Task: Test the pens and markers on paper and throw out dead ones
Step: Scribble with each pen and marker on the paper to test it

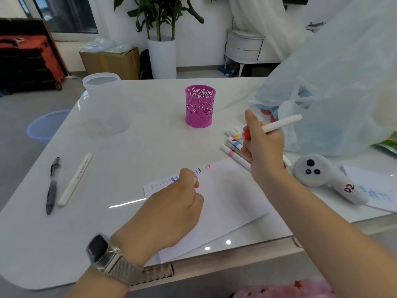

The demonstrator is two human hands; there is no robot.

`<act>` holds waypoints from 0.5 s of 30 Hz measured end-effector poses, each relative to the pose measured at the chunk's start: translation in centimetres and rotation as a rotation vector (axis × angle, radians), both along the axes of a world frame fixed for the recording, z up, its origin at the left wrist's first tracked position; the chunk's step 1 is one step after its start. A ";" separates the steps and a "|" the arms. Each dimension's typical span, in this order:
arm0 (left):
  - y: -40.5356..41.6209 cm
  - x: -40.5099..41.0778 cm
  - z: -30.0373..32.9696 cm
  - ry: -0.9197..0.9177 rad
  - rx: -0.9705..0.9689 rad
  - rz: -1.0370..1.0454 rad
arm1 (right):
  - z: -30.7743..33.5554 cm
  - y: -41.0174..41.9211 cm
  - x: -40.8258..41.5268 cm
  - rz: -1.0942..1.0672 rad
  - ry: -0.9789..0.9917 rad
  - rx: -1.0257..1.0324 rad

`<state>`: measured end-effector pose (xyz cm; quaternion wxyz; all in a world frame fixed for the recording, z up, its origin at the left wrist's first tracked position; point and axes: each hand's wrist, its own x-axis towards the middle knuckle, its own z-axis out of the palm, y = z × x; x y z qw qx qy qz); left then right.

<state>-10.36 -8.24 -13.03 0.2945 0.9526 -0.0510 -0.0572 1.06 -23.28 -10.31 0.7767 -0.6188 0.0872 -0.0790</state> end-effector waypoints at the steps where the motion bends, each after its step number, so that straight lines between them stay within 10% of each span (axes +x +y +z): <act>1: 0.2 0.1 -0.1 -0.019 -0.020 0.024 | 0.6 -0.5 -0.5 0.050 0.001 -0.028; 15: 0.3 -0.6 0.8 -0.215 0.089 0.092 | 2.9 -0.7 -7.5 0.436 -0.020 -0.030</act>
